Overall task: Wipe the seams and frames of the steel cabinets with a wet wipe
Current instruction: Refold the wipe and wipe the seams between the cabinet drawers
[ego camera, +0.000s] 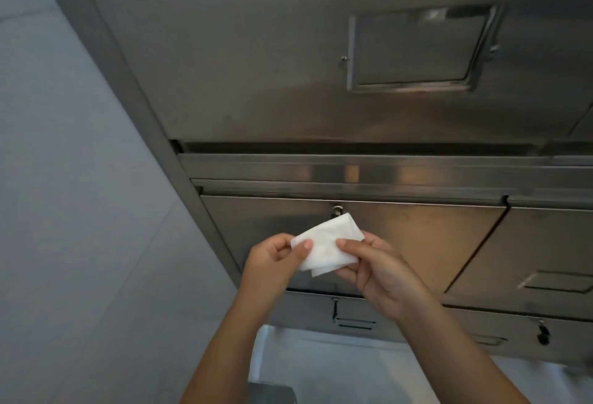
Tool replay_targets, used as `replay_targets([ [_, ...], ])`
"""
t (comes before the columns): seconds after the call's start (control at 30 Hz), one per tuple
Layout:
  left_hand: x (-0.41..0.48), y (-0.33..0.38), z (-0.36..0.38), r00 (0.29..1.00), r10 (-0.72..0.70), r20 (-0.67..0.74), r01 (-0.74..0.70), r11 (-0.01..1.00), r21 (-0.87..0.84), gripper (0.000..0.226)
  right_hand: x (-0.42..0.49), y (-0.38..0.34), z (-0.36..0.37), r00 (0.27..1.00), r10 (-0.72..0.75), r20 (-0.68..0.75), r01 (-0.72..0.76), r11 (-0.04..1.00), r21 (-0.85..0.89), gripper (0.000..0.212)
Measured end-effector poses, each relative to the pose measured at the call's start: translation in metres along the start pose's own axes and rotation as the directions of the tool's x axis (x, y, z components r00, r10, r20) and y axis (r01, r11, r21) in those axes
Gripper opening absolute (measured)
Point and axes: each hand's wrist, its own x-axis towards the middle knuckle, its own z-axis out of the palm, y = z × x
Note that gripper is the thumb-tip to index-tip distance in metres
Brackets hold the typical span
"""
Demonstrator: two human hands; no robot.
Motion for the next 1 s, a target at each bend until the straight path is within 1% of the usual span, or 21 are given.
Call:
replay_targets([
  [0.07,0.009,-0.038,-0.011,1.0,0.021,0.013,-0.022,0.999,0.048,0.013,0.018,0.03,-0.011,0.999,-0.023,-0.035,0.025,0.999,0.039,0.017],
  [0.13,0.018,-0.083,-0.021,1.0,0.025,-0.005,-0.025,0.995,0.094,0.012,0.035,0.064,-0.028,0.999,-0.027,-0.047,0.03,0.998,0.052,0.017],
  [0.23,0.031,-0.154,-0.029,0.998,0.046,-0.038,-0.04,0.986,0.162,0.006,0.06,0.115,-0.059,0.997,-0.022,-0.074,0.023,1.0,0.01,0.019],
  [0.33,0.043,-0.224,-0.033,0.989,0.126,-0.073,-0.098,0.946,0.308,0.01,0.085,0.156,-0.091,0.984,-0.071,-0.165,0.072,0.997,0.002,0.015],
  [0.4,0.05,-0.267,-0.034,0.982,0.16,-0.098,-0.11,0.914,0.39,0.007,0.102,0.181,-0.114,0.968,-0.123,-0.22,0.126,0.992,-0.001,0.015],
  [0.43,0.053,-0.288,-0.034,0.979,0.172,-0.105,-0.109,0.89,0.442,0.011,0.112,0.194,-0.125,0.959,-0.152,-0.24,0.149,0.988,-0.028,0.016],
  [0.5,0.06,-0.33,-0.034,0.972,0.212,-0.101,-0.121,0.82,0.559,0.027,0.131,0.221,-0.147,0.94,-0.208,-0.269,0.19,0.977,-0.091,0.017],
  [0.57,0.07,-0.365,-0.033,0.96,0.268,-0.075,-0.164,0.762,0.627,0.038,0.149,0.247,-0.164,0.922,-0.273,-0.273,0.237,0.959,-0.157,0.019],
  [0.63,0.081,-0.396,-0.034,0.951,0.306,-0.044,-0.197,0.71,0.676,0.044,0.166,0.273,-0.175,0.898,-0.361,-0.25,0.301,0.92,-0.249,0.022],
  [0.73,0.098,-0.431,-0.044,0.915,0.402,-0.037,-0.235,0.606,0.76,0.046,0.19,0.304,-0.183,0.835,-0.526,-0.163,0.452,0.824,-0.341,0.028],
  [0.8,0.104,-0.445,-0.053,0.867,0.498,-0.029,-0.281,0.535,0.797,0.046,0.205,0.32,-0.184,0.768,-0.636,-0.082,0.563,0.73,-0.388,0.032],
  [0.87,0.107,-0.451,-0.061,0.801,0.599,0.015,-0.337,0.43,0.838,0.044,0.218,0.333,-0.18,0.686,-0.727,0.024,0.65,0.598,-0.47,0.034],
  [0.93,0.108,-0.45,-0.07,0.748,0.662,0.055,-0.344,0.315,0.885,0.046,0.228,0.344,-0.172,0.604,-0.786,0.131,0.714,0.461,-0.526,0.031],
  [0.97,0.108,-0.448,-0.074,0.733,0.677,0.062,-0.326,0.27,0.906,0.049,0.233,0.348,-0.168,0.548,-0.815,0.19,0.75,0.377,-0.544,0.028],
  [1.0,0.109,-0.445,-0.078,0.722,0.689,0.066,-0.304,0.23,0.924,0.051,0.238,0.349,-0.163,0.468,-0.846,0.257,0.787,0.266,-0.556,0.027],
])
